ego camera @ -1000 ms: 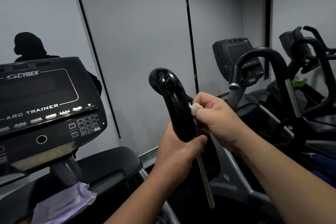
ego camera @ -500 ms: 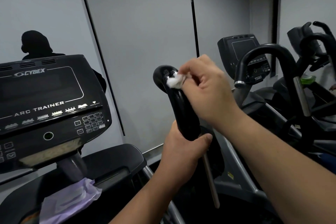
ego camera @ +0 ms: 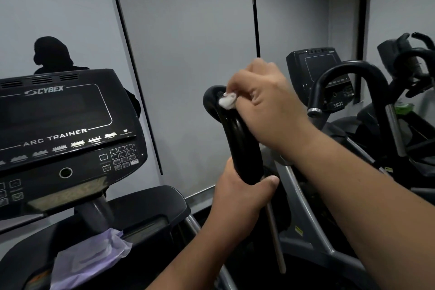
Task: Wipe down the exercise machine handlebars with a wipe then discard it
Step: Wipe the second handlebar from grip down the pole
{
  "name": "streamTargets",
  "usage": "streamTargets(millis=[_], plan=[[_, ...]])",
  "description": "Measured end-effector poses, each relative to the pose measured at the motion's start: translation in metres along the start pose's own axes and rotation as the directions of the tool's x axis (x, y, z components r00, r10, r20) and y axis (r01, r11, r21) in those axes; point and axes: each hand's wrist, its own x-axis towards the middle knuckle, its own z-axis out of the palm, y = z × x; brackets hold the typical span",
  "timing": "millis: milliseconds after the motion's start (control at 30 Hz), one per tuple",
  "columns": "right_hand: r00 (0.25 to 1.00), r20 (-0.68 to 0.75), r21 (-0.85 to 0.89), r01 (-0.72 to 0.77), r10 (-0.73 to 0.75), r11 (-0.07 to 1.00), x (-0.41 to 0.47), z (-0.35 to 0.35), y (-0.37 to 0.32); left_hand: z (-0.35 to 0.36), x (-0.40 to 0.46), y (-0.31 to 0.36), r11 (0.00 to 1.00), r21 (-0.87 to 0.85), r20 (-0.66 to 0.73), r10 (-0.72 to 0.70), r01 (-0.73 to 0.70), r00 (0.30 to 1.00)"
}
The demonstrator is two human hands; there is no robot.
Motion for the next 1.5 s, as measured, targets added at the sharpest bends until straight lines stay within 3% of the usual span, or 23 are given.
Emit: streamTargets(millis=[100, 233, 367, 467, 600, 733, 867, 967, 1100, 1233, 1367, 1500], plan=[[0.982, 0.080, -0.074, 0.179, -0.173, 0.981, -0.008, 0.005, -0.004, 0.001, 0.001, -0.001, 1.000, -0.003, -0.009, 0.001, -0.001, 1.000], [0.998, 0.001, -0.055, 0.057, -0.057, 0.997, 0.006, 0.001, 0.002, 0.000, 0.000, -0.002, 1.000, -0.003, 0.010, -0.019, 0.019, 1.000], [0.965, 0.095, -0.127, 0.254, -0.243, 0.959, -0.004, 0.008, -0.002, 0.000, 0.000, -0.001, 1.000, -0.005, -0.002, -0.022, 0.022, 1.000], [0.993, 0.028, -0.062, 0.119, -0.117, 0.991, 0.008, 0.001, 0.001, 0.000, 0.000, -0.001, 0.999, 0.001, -0.014, -0.036, 0.036, 0.999], [0.971, 0.101, -0.120, 0.226, -0.215, 0.967, -0.005, 0.006, -0.005, -0.001, 0.000, 0.001, 1.000, 0.015, 0.025, -0.002, 0.002, 1.000], [0.992, 0.050, -0.050, 0.118, -0.115, 0.992, 0.002, 0.002, -0.002, -0.006, 0.001, 0.005, 0.998, 0.057, 0.057, -0.034, 0.031, 0.998], [0.976, 0.121, -0.094, 0.195, -0.183, 0.976, -0.001, 0.003, -0.003, -0.024, 0.003, 0.015, 0.997, 0.061, 0.151, -0.059, 0.050, 0.987], [0.997, 0.034, -0.057, 0.069, -0.067, 0.996, 0.009, -0.003, 0.002, -0.035, 0.006, 0.030, 0.992, 0.062, 0.048, -0.115, 0.112, 0.992], [0.974, 0.110, -0.085, 0.207, -0.198, 0.975, 0.000, 0.007, -0.006, -0.043, 0.025, 0.049, 0.997, 0.073, 0.068, 0.025, -0.030, 0.997], [0.999, 0.034, -0.014, 0.019, -0.018, 1.000, 0.011, 0.002, 0.003, -0.040, 0.038, 0.055, 0.996, 0.066, 0.146, 0.046, -0.056, 0.988], [0.976, 0.132, -0.052, 0.182, -0.174, 0.982, 0.000, 0.007, -0.007, -0.036, 0.041, 0.051, 0.991, 0.037, 0.185, 0.122, -0.131, 0.975], [0.994, 0.109, -0.048, -0.014, 0.020, 0.999, 0.018, -0.005, 0.007, -0.037, 0.041, 0.046, 0.996, 0.012, 0.200, 0.088, -0.093, 0.976]])
